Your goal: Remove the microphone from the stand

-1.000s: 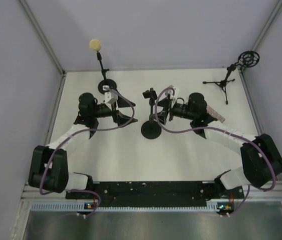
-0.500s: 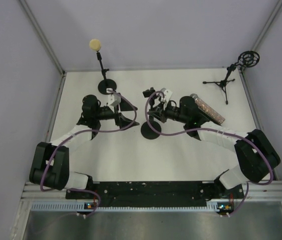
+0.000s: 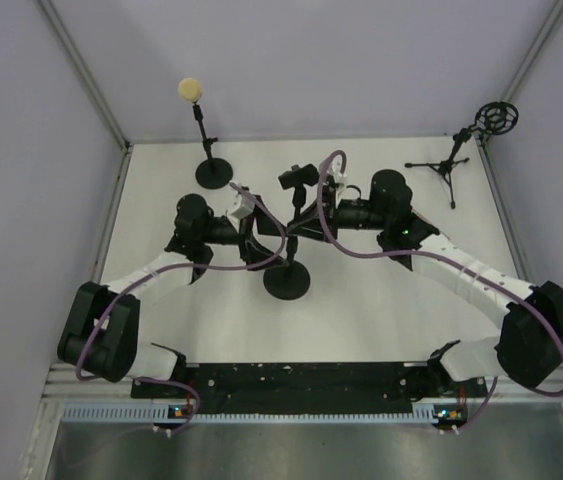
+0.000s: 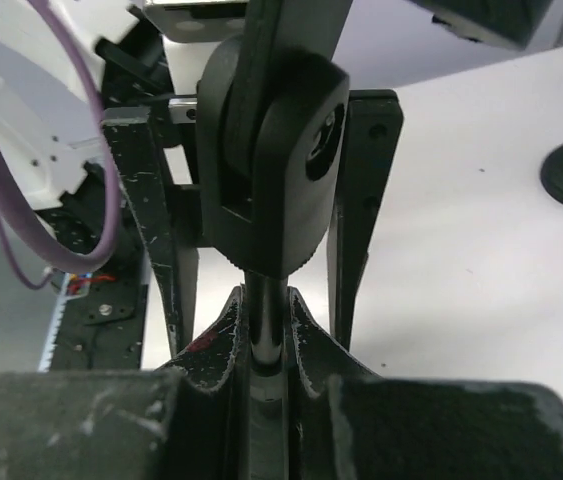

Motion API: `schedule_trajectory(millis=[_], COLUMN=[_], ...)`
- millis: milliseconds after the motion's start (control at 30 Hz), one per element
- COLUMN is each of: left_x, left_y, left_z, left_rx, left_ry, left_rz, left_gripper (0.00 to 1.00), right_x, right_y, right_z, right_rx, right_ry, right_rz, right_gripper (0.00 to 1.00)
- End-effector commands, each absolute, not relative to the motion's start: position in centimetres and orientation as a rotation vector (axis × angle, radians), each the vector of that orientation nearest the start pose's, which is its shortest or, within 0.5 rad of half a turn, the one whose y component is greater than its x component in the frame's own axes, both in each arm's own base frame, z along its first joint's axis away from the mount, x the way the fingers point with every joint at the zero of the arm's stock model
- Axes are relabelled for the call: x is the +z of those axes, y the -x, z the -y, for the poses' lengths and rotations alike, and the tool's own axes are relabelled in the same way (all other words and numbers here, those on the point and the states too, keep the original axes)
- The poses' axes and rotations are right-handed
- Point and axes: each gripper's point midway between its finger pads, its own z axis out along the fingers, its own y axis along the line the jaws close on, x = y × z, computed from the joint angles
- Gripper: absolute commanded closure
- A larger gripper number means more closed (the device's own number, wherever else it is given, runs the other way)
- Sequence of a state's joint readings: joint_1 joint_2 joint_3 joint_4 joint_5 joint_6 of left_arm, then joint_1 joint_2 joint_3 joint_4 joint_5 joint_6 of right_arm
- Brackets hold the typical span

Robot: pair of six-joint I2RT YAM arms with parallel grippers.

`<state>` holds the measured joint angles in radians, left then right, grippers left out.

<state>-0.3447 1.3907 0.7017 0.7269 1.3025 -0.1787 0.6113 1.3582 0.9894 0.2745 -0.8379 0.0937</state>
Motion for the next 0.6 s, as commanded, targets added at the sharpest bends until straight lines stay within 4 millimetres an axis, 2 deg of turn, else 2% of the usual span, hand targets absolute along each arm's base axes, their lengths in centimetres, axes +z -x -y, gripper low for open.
schedule_trajectory(millis=[0, 133, 200, 267, 400, 567], left_x=[26.9, 29.4, 29.8, 29.5, 27.6, 27.1], left_y=[-21.7, -20.7, -20.1, -19.7, -19.7, -19.9], left_z=[27.1, 27.2, 27.4, 27.6, 28.0, 28.1], left_rx=[-1.441, -1.488, -1.506, -1.516, -1.526, -1.531], left_ry=[-1.221, -1.193, -1.219, -1.243, -1.268, -1.270], left_rz=[-1.138, -1.079, -1.063, -1.067, -1.120, -1.150], left_gripper=[0.22, 0.37, 0.41, 0.42, 0.36, 0.43], right_x=[33.2, 32.9, 33.3, 33.6, 34.4, 34.2], right_y=[-22.4, -22.1, -22.0, -22.0, -22.0, -21.9], right_z=[-33.9, -34.0, -34.0, -33.9, -33.4, -33.3], right_rx=[1.327, 1.357, 1.365, 1.363, 1.354, 1.349], right_ry=[1.103, 1.100, 1.091, 1.085, 1.079, 1.083], right_rz=[-1.250, -1.243, -1.233, -1.227, -1.211, -1.207], right_gripper=[1.00, 1.00, 1.00, 1.00, 1.00, 1.00])
